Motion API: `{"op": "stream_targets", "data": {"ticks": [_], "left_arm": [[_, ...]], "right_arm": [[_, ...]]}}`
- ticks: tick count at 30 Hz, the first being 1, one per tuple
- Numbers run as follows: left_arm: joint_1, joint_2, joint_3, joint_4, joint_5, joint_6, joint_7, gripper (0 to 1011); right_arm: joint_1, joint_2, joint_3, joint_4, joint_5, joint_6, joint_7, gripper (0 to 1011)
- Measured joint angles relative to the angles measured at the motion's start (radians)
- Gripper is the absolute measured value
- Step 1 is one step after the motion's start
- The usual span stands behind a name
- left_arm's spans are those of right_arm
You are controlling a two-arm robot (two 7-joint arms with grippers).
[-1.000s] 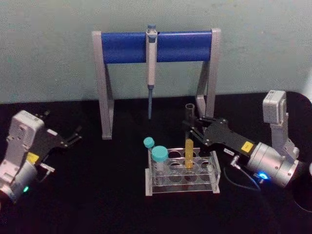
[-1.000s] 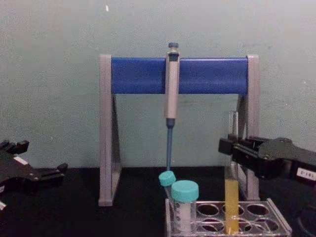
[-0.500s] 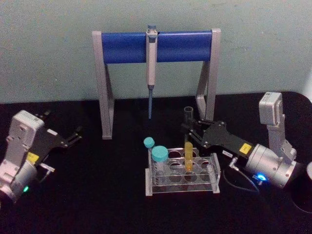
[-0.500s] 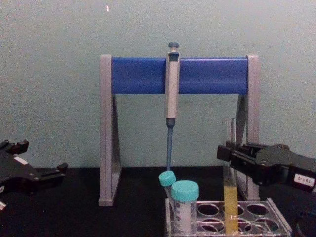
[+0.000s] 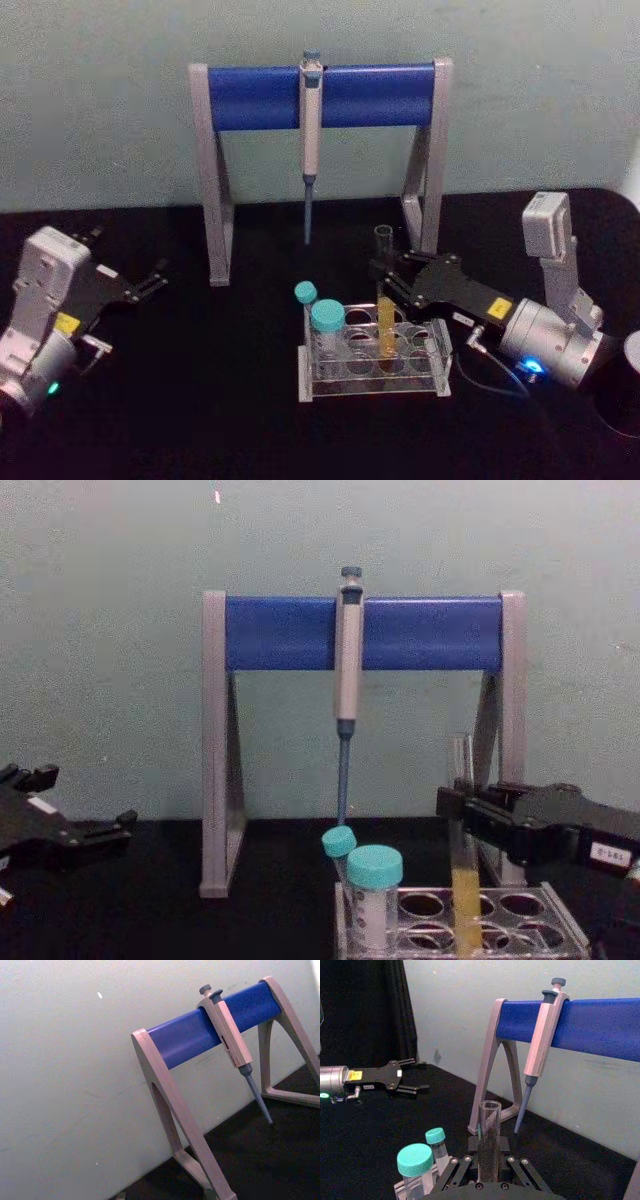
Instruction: Pick up the test tube from the test tube rack, shake it, then place it back into the test tube rack.
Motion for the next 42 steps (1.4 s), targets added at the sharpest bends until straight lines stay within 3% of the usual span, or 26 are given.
{"op": "stream_targets", "data": {"ticks": [22,28,31,32,42], "left_arm": [[0.000,0.000,0.000,0.000,0.000,0.000,0.000,1001],[0.000,0.000,0.000,0.000,0.000,0.000,0.000,1001],[0.000,0.000,0.000,0.000,0.000,0.000,0.000,1001],[0.000,0.000,0.000,0.000,0.000,0.000,0.000,1001],[0.000,0.000,0.000,0.000,0.000,0.000,0.000,1001]], "right_arm": [[-0.001,0.001,0.000,-0.001,-0.001,0.002,-0.003,229],[-0.001,0.001,0.001,-0.001,-0.002,0.002,-0.003,368],[-0.001,0.001,0.001,-0.001,-0.002,0.002,-0.003,456],[-0.001,0.001,0.001,-0.001,-0.002,0.002,-0.003,527],[-0.001,0.001,0.001,-0.001,-0.001,0.002,-0.003,797]]}}
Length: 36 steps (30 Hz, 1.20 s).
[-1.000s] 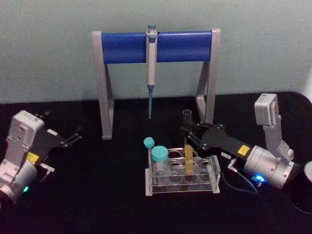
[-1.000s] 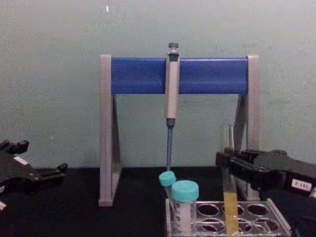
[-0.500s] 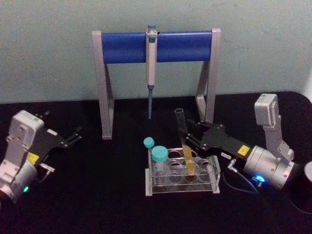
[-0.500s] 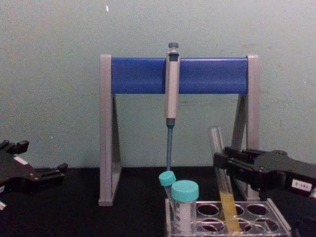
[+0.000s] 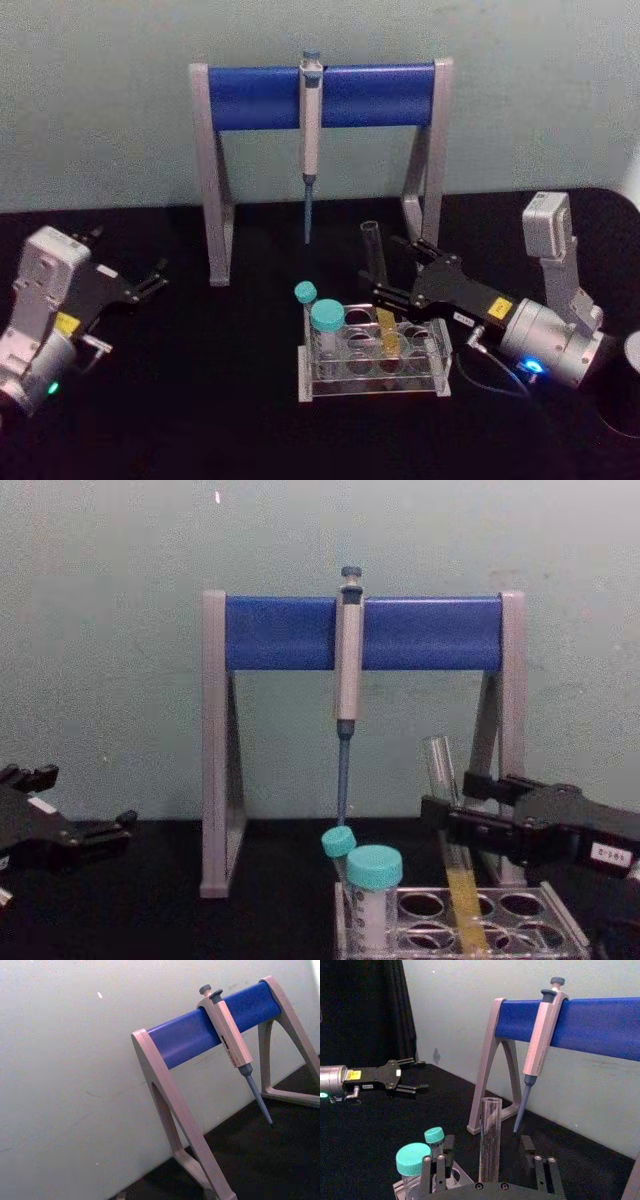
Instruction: Pick up the test tube from the test tube rack, shake it, then place it back into the test tube rack.
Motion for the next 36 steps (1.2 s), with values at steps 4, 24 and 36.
{"op": "stream_targets", "data": {"ticks": [4,24,36], "left_arm": [[0.000,0.000,0.000,0.000,0.000,0.000,0.000,1001],[0.000,0.000,0.000,0.000,0.000,0.000,0.000,1001],[0.000,0.000,0.000,0.000,0.000,0.000,0.000,1001]], "right_arm": [[0.000,0.000,0.000,0.000,0.000,0.000,0.000,921],[-0.050,0.015,0.039,-0.085,0.018,-0.109,0.014,1000],[-0.162,0.001,0.185,-0.200,-0.020,-0.131,-0.235,1000]]}}
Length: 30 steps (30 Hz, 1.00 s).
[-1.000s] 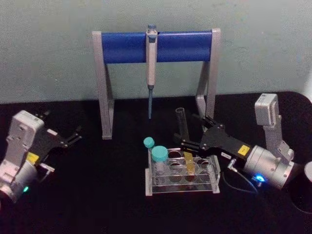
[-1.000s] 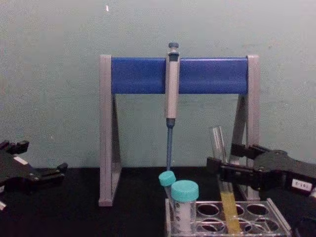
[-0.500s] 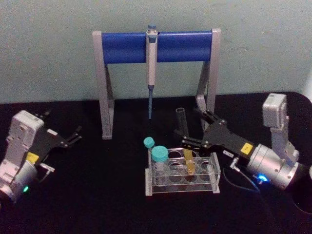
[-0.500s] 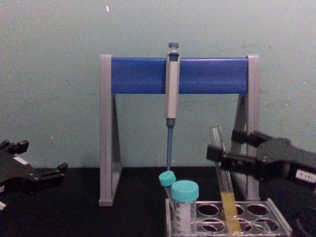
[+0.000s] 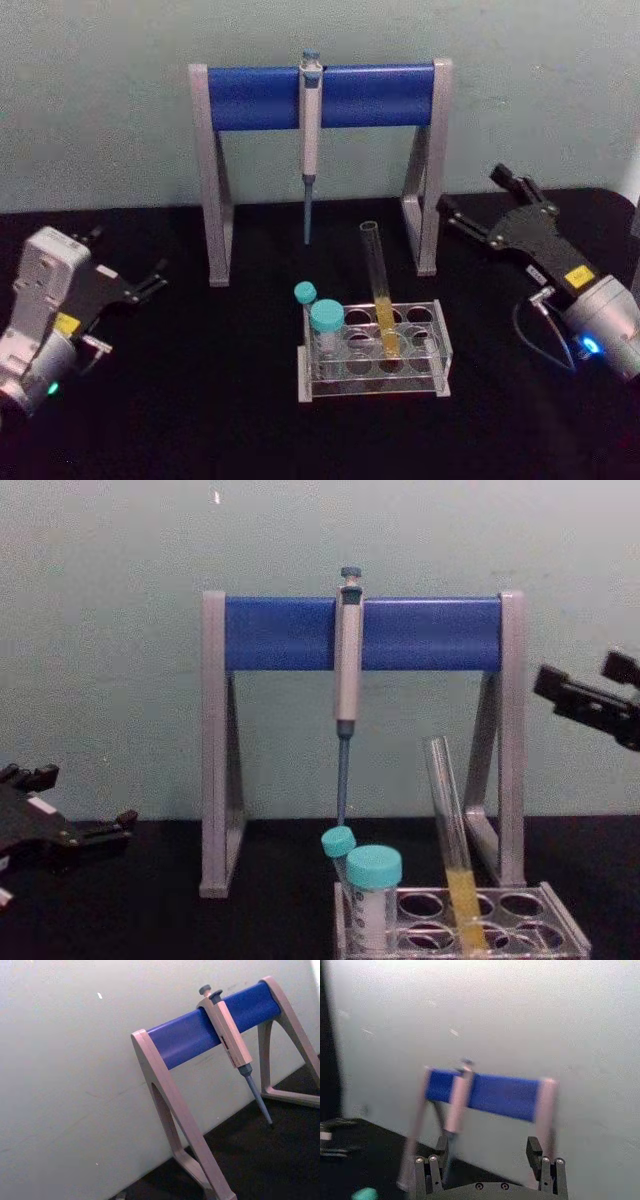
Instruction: Pick up the test tube from the test tube rack, shake it, then place it back into the test tube rack.
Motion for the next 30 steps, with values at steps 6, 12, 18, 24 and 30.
{"op": "stream_targets", "data": {"ticks": [6,12,18,24,30], "left_arm": [[0.000,0.000,0.000,0.000,0.000,0.000,0.000,1001],[0.000,0.000,0.000,0.000,0.000,0.000,0.000,1001],[0.000,0.000,0.000,0.000,0.000,0.000,0.000,1001],[0.000,0.000,0.000,0.000,0.000,0.000,0.000,1001],[0.000,0.000,0.000,0.000,0.000,0.000,0.000,1001]], "right_arm": [[-0.016,-0.021,0.022,-0.004,-0.083,0.105,-0.151,1000],[-0.020,-0.042,0.022,0.024,-0.145,0.196,-0.234,1000],[-0.019,-0.060,0.023,0.074,-0.169,0.257,-0.252,1000],[-0.008,-0.068,0.024,0.100,-0.172,0.285,-0.241,1000],[-0.009,-0.067,0.024,0.098,-0.172,0.282,-0.240,1000]]}}
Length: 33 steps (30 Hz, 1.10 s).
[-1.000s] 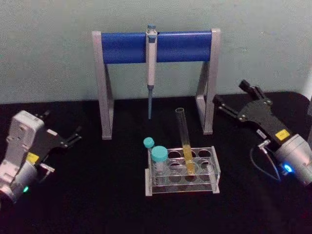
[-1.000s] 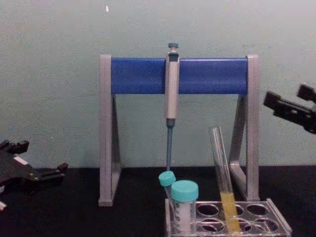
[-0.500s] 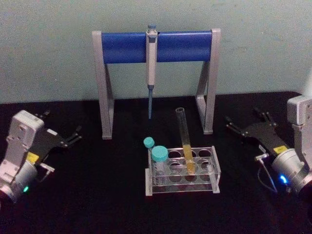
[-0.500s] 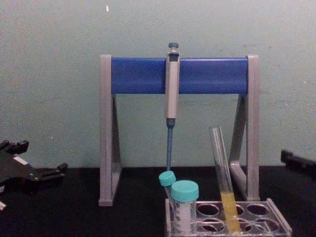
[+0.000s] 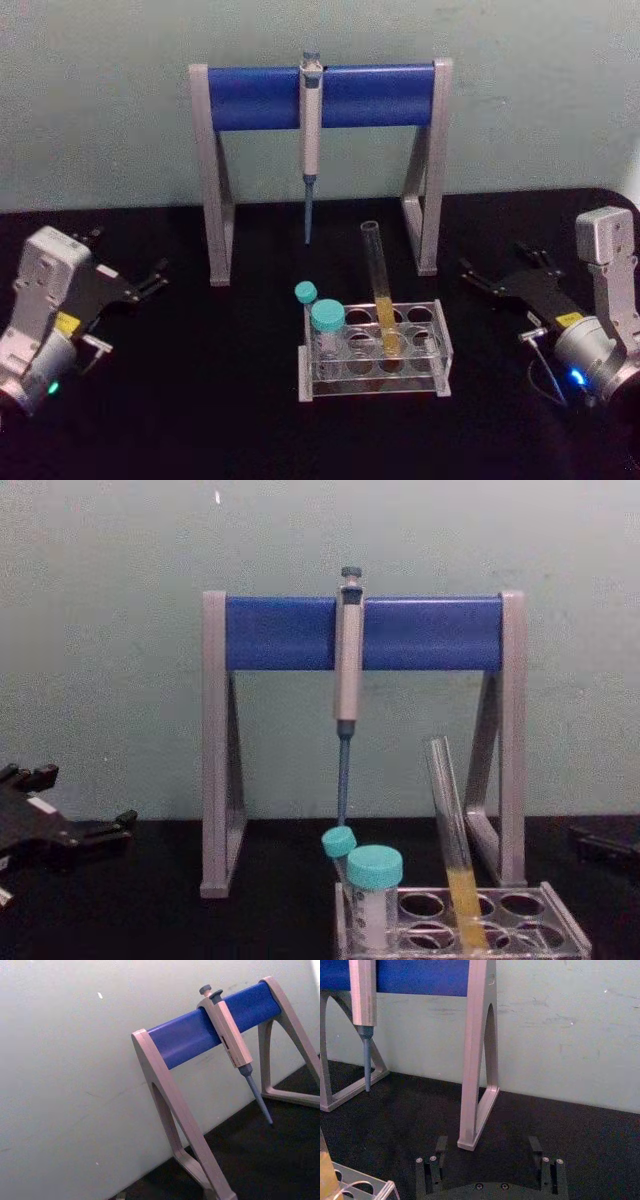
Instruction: Pick up the test tube from the test tube rack, shake it, then place it back into the test tube rack.
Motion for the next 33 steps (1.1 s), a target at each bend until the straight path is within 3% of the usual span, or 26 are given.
{"op": "stream_targets", "data": {"ticks": [33], "left_arm": [[0.000,0.000,0.000,0.000,0.000,0.000,0.000,1001]], "right_arm": [[-0.001,0.002,-0.002,-0.005,0.001,-0.007,0.000,1000]]}}
